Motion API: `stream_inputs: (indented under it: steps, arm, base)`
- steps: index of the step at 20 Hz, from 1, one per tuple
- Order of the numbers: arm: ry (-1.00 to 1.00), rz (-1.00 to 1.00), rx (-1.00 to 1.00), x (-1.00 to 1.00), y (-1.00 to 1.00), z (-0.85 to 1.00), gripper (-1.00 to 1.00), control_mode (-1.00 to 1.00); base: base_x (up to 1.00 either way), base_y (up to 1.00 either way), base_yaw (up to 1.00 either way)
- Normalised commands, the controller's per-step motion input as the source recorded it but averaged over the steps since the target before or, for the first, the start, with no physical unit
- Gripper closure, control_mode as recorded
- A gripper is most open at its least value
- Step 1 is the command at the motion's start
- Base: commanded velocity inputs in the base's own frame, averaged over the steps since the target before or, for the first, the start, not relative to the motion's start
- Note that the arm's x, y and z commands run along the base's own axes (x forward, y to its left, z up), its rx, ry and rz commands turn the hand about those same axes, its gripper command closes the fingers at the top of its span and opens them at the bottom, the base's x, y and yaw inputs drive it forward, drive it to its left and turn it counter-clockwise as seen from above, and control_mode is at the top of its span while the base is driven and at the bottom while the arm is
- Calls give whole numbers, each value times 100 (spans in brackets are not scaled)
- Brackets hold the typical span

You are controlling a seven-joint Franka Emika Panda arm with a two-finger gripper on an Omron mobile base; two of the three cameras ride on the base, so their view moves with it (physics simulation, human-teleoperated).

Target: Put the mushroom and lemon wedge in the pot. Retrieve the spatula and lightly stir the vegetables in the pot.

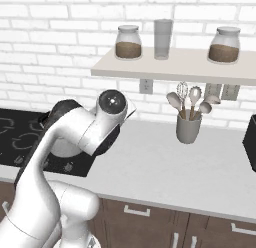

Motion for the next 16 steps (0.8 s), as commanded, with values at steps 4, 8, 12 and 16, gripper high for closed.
stream_inputs:
  steps: [4,8,12,16]
  arm:
    - [19,0,-54,7,86,99,100,-100]
    - [24,0,-52,31,90,83,100,-100]
    - [33,0,-48,45,83,42,100,-100]
    - [31,0,-41,38,89,3,100,-100]
  base:
    - [0,0,0]
    - [0,0,0]
    - [0,0,0]
    - [0,0,0]
